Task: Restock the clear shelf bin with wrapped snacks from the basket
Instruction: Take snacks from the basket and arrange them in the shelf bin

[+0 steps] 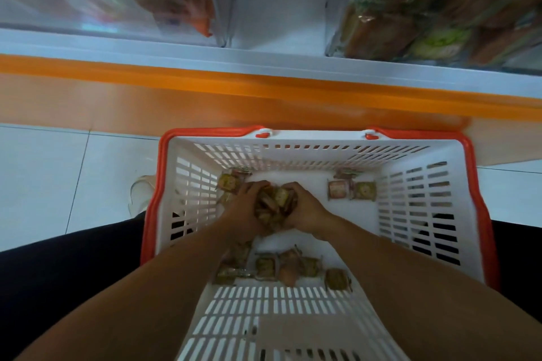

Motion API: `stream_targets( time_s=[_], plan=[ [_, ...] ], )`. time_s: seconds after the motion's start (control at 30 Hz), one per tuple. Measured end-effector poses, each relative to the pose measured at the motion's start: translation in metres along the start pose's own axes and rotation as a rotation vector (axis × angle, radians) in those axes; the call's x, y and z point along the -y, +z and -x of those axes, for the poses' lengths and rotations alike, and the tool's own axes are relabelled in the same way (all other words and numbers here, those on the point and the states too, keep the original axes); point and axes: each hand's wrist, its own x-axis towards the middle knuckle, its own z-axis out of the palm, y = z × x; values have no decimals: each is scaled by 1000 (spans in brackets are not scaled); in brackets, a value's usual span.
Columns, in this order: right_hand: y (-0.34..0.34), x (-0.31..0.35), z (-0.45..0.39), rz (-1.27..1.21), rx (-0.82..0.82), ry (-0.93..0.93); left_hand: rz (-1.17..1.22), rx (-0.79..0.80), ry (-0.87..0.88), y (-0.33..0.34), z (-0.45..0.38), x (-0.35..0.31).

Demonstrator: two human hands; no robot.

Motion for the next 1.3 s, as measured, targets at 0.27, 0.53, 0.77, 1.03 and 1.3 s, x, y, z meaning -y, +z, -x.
stream_targets(
  time_s=[0.27,0.53,0.77,1.03,1.3],
  plan=[
    [-22,10,19,-98,160,-38,795,176,-319,-12,10,-16],
    [-59,59,69,2,102,2,1000,171,-396,-41,30,-64],
    [-96,162,169,488,73,-190,853,388,-308,-120,82,-145],
    [-139,264,319,389,-8,-474,689,492,-39,-205,170,-257],
    [-157,278,337,-11,123,-521,1011,296,107,-220,200,-299]
  ],
)
